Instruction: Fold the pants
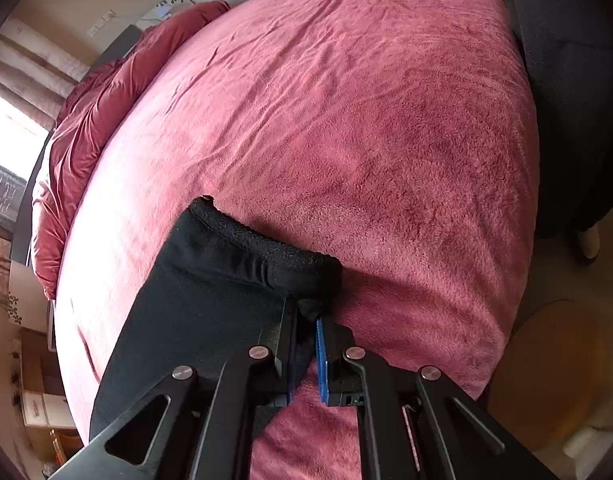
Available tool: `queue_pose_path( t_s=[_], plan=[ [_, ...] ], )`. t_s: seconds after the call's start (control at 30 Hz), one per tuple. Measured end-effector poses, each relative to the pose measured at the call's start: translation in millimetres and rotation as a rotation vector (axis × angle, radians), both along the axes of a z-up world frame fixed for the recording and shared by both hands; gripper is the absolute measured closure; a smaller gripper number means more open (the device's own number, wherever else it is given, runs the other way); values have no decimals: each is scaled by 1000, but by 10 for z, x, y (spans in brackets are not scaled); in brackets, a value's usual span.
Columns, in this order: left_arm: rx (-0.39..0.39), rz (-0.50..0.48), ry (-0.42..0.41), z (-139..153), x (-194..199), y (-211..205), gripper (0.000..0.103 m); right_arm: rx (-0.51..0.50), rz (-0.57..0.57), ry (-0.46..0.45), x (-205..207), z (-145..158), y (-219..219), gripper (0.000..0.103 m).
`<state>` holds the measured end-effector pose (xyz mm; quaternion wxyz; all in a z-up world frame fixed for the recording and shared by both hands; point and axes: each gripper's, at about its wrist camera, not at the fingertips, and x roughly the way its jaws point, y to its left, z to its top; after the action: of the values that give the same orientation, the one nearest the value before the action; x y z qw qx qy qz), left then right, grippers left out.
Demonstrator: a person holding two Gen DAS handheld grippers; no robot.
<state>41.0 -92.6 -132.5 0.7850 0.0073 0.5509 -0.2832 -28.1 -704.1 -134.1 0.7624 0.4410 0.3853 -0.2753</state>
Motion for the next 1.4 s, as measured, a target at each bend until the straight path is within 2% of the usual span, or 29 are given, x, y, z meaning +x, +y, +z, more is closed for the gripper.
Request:
queue_pose_path(
  t_s=[0.03,0.07,0.13,0.23,0.3,0.4,0.47,0.63,0.73,0.83,0.93,1.13,1.23,1.27,1.3,1.33,1.4],
  plan=[
    [5,-7,-2,-3,-8,-3,74,4,-2,-5,-16,25,5,85],
    [8,-18,-9,-5,-15,-8,74,-1,-3,-4,-42,60,22,72],
    [9,-44,-23,6,-43,-29,73,-11,8,-9,-150,145,107,53],
    [-6,-110,-31,10,-110,-110,69,16,110,-53,-233,267,413,54],
    [12,-163,-35,-23,-160,-192,69,60,214,-74,-221,280,706,54],
    [27,-207,-42,-94,-232,-296,69,114,326,-78,-166,198,1117,66],
    [31,-217,-52,-118,-257,-326,69,141,363,-70,-104,106,1313,74],
    [-8,-199,-55,-136,-209,-283,69,175,389,-33,55,-77,1577,81],
    [-15,-187,-62,-168,-173,-227,79,163,380,-12,92,-114,1612,92],
    [-37,-163,-58,-162,-145,-132,97,116,394,-11,125,10,1689,96],
    [-71,-179,-50,-127,-175,-55,102,54,427,2,99,157,1771,97],
    [-57,-177,15,-288,-254,45,103,30,432,92,179,-39,1776,97],
    [-85,-145,4,-218,-258,123,103,18,447,112,266,-23,1831,94],
    [-110,-135,4,-181,-257,167,101,21,451,112,303,-5,1841,93],
    [-132,-109,-4,-130,-243,222,95,27,450,107,295,28,1854,91],
    [-152,-80,-12,-82,-214,284,93,32,455,103,290,72,1856,86],
    [-191,0,-18,-11,-149,442,87,-11,470,120,280,182,1882,80]
  ],
)
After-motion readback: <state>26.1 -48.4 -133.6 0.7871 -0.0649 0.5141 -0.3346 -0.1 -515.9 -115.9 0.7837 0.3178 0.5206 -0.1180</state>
